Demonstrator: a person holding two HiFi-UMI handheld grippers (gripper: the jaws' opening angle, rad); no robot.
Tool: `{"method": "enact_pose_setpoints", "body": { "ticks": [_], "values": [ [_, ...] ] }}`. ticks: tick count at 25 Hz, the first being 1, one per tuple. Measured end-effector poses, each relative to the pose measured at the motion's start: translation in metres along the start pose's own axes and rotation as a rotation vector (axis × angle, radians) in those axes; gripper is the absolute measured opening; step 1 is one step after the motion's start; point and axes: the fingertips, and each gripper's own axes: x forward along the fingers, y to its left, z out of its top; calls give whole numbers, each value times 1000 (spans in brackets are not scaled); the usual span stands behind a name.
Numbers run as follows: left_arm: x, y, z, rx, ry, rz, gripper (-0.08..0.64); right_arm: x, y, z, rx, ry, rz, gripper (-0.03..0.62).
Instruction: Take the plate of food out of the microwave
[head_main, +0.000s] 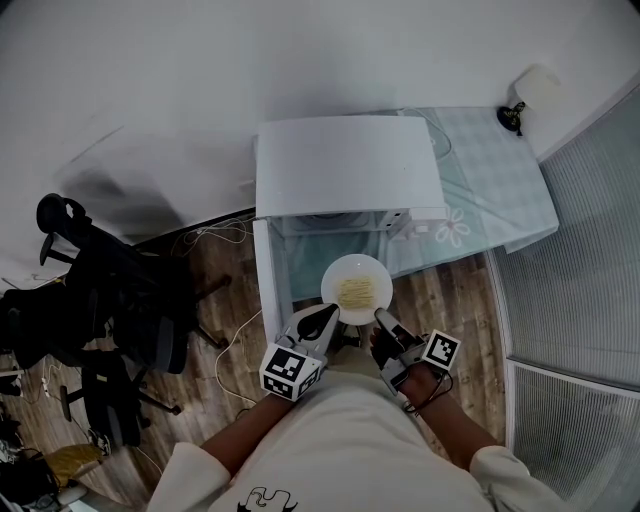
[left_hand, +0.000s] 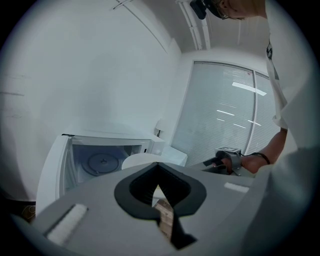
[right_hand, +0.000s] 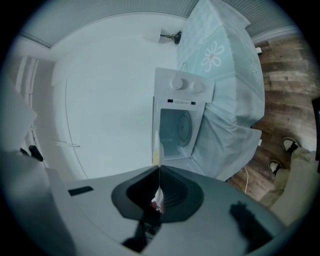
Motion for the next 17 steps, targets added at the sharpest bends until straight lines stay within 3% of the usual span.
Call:
{"method": "enact_pose_setpoints", "body": {
  "ticks": [17],
  "values": [
    [1,5,-6,-14,10,12,3,1,0,6,-12,-5,-6,18]
  ]
}}
